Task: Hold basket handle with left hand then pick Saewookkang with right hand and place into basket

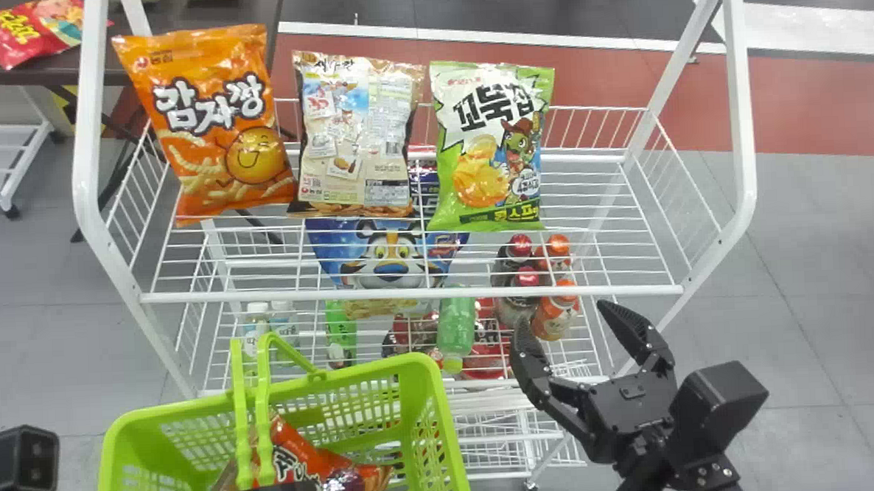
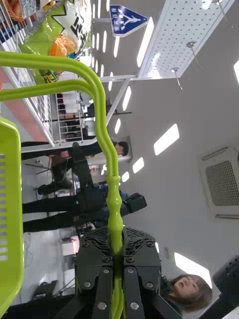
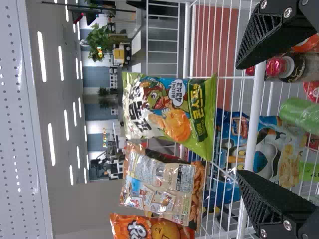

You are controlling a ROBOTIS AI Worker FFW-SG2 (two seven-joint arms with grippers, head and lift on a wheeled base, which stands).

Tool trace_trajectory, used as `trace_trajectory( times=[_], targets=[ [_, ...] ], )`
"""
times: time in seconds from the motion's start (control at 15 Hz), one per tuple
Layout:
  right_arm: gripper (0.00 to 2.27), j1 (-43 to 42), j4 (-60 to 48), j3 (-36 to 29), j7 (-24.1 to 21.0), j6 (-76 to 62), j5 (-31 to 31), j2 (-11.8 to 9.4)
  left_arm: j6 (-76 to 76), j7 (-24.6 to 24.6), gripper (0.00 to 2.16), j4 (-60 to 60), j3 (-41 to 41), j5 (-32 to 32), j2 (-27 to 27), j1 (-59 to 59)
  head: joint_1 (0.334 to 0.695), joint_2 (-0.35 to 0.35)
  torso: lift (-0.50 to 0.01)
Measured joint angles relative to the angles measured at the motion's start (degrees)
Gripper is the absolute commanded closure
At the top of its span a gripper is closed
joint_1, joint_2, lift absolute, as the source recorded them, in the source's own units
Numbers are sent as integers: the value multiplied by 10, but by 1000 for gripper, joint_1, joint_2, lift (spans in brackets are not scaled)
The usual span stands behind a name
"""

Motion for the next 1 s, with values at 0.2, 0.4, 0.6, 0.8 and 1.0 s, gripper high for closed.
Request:
trace_trajectory(
  times=[0.2, 0.4, 0.6, 0.8, 1.0],
  targets=[
    [46, 4, 5, -9, 10, -10, -8, 0, 0, 0, 2152, 0, 1, 0, 0, 1, 695, -185, -19],
    [46, 4, 7, -11, 15, -15, -14, 0, 0, 0, 2152, 0, 3, 0, -1, 1, 695, -188, -19],
    [46, 4, 10, -11, 15, -22, -16, 0, 0, 0, 2152, 1, 4, 0, 0, 1, 695, -187, -19],
    [43, 4, 12, -10, 15, -25, -18, 1, 0, 0, 2152, 1, 4, 2, -1, 1, 695, -188, -19],
    [46, 4, 12, -9, 15, -26, -22, 1, 0, 1, 2152, 1, 4, 2, -1, 1, 695, -187, -19]
  ],
)
